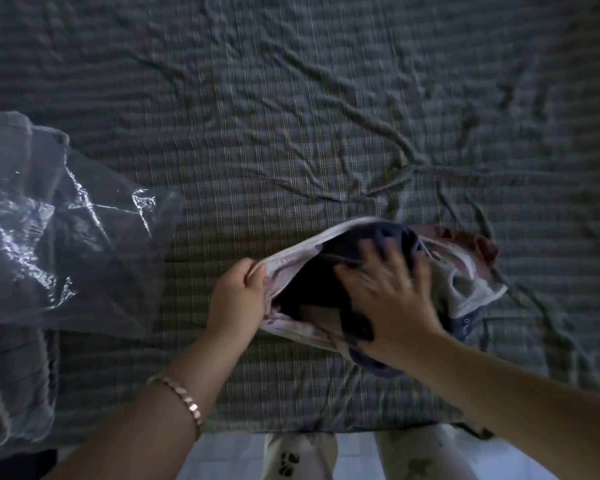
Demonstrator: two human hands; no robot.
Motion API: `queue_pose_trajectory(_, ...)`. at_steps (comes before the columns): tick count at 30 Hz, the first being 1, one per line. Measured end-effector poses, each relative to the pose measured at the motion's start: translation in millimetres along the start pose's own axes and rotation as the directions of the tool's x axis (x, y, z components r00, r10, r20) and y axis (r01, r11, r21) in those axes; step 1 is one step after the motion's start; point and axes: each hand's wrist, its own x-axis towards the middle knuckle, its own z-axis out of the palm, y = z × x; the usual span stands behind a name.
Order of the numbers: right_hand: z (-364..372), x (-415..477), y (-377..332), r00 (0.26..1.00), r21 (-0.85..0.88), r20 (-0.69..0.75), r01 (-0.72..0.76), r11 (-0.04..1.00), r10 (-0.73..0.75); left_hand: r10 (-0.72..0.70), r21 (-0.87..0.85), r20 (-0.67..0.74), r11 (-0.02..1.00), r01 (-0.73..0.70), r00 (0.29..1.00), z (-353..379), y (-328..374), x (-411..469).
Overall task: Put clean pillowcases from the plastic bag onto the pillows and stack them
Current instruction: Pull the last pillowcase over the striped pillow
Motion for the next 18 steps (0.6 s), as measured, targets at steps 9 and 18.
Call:
queue_pose_trajectory(9,-36,4,0,0.979,0.535,0.099,-0.202,0.821,0.176,0.145,0.094,0.12,0.983,-0.156,0.982,37,36,-8)
queue_pose_trajectory(18,-49,1,-5,0.927,0.534,0.169,-0.372,0.759,0.335,-0.044,0.09,0.18,0.996,0.028,0.983,-1,11,7)
